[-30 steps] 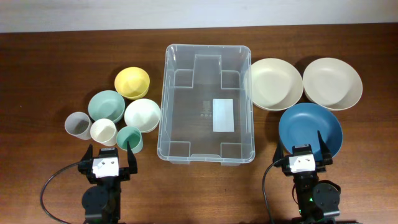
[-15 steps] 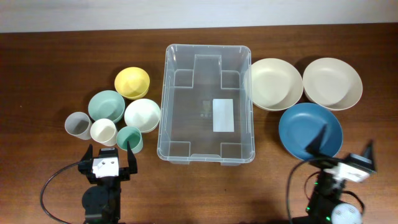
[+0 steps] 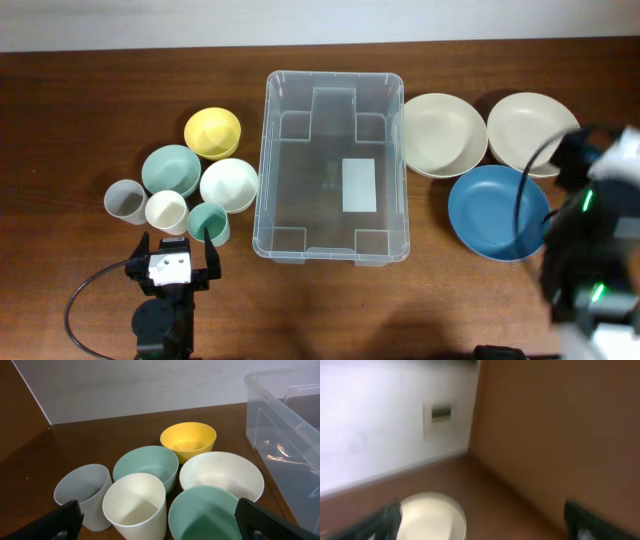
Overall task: Pack container
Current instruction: 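Move the right gripper to the far-right cream bowl and grasp its rim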
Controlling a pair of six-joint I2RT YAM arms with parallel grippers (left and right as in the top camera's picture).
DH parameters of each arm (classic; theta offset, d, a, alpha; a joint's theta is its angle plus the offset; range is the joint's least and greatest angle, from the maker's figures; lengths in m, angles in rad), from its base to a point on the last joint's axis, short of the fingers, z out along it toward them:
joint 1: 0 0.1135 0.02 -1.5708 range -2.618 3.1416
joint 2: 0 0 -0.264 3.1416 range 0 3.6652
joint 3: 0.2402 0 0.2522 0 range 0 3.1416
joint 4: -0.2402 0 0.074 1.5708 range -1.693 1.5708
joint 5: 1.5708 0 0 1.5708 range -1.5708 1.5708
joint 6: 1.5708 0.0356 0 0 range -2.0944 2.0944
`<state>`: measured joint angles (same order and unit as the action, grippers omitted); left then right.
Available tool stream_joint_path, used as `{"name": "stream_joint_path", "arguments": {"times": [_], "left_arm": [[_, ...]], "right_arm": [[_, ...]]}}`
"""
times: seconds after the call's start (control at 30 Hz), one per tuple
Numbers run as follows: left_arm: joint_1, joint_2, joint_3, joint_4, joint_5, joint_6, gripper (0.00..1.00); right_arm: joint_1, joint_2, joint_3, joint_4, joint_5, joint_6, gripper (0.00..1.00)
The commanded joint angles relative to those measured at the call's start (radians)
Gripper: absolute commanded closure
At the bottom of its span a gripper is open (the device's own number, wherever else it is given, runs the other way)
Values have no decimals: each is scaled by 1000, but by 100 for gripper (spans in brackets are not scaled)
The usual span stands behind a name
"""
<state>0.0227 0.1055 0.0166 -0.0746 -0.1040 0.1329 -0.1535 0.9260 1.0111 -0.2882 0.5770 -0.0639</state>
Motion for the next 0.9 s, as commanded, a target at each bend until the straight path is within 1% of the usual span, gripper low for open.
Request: {"name": "stream_joint_path", "arguments": {"times": [0.0, 0.1, 0.17, 0.3, 0.57, 0.7, 0.87], "left_arm": [[-1, -4, -8, 2, 11, 15, 1], [-1, -4, -8, 2, 11, 15, 1], [-1, -4, -8, 2, 11, 15, 1], [-1, -4, -8, 2, 11, 15, 1], [-1, -4, -7, 2, 11, 15, 1], [-1, -4, -8, 2, 11, 15, 1], [-1, -4, -7, 2, 11, 15, 1]], "right_arm": [[-126, 181, 258, -155, -235, 81, 1], [-234, 337, 455, -313, -472, 84, 1], [-281, 425, 544, -359, -579, 84, 1], [-308, 524, 584, -349, -687, 84, 1], [-327, 633, 584, -320, -662, 88, 1], [-400, 702, 584, -322, -641, 203, 1], [-468, 805, 584, -349, -660, 214, 0]]}}
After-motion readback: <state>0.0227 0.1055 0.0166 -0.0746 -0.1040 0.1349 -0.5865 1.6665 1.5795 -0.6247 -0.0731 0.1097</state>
